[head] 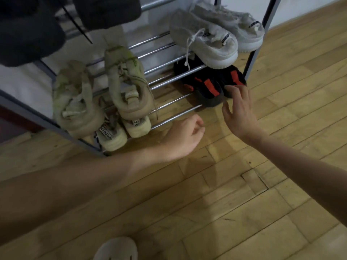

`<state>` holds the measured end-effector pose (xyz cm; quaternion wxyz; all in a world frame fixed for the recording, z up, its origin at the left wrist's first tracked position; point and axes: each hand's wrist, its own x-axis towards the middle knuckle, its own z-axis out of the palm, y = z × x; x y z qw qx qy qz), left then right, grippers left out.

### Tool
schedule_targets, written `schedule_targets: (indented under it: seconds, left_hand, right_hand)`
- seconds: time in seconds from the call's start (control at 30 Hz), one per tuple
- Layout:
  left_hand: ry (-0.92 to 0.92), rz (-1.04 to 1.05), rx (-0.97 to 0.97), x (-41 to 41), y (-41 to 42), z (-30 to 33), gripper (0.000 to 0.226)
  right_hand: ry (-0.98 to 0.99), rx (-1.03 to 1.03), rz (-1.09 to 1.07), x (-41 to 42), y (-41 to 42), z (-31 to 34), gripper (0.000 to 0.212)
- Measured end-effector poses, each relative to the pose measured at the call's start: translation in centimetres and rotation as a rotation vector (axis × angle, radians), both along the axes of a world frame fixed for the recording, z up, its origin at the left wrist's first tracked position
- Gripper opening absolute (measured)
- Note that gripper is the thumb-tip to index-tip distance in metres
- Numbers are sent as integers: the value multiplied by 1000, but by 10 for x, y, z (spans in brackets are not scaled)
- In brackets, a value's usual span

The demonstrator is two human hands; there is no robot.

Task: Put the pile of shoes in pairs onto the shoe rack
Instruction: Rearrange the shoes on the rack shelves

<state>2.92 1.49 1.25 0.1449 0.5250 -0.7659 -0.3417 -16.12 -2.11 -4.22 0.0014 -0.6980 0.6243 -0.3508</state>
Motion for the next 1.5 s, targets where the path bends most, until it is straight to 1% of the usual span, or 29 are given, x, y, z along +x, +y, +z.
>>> schedule_targets:
  seconds: [0.13,0.2,0.3,0.37,0.43,0.5,0.53,0.6,0.67,0.7,0.77,0.83,0.97,1.07,1.2,1.33,1.47,1.5]
  left_hand:
    - [100,-111,-44,43,17,48,15]
    - [117,-94,-148,67,22,68,14]
    - [91,-20,-341,103,28,89,13]
    - [11,37,-451,125,32,98,14]
    - [-153,59,-568,145,34,105,17]
    - [-334,57,-644,160,35,108,30]
    - [-421,62,-664,166,35,107,40]
    - [-563,105,-658,176,36,101,61]
    - [-661,169,-587,185,36,91,74]
    - [-688,183,-566,190,36,86,75]
    - [-706,174,-578,198,36,77,65]
    - [-735,141,-661,206,37,72,56]
    - [-768,36,-811,220,33,58,48]
    - [-761,12,-859,224,30,49,44]
    - [-716,121,-865,226,25,52,43]
    - [-758,236,-887,221,13,70,41]
    - [-796,319,-765,206,6,79,51]
    - [-809,319,-770,204,6,77,55]
  right_hand:
    - [-12,-99,145,49,6,28,34]
    - [-65,-126,200,71,6,42,33]
    - [-162,-172,264,100,7,62,34]
    - [-217,-171,313,115,12,71,36]
    - [-248,-104,368,127,17,76,45]
    - [-208,11,433,138,23,79,62]
    - [-153,47,456,142,24,78,69]
    - [-36,80,471,150,25,76,78]
    - [15,100,467,157,23,74,80]
    - [20,99,464,160,21,74,79]
    - [8,89,471,164,16,75,76]
    - [-7,81,492,167,12,77,70]
    - [7,27,571,166,2,73,52]
    - [8,-31,603,162,-7,70,49]
    - [2,-102,594,170,-15,71,51]
    - [-34,-84,561,184,-24,75,51]
    - [-53,-116,560,197,-33,82,47]
    - [-49,-120,564,200,-35,83,47]
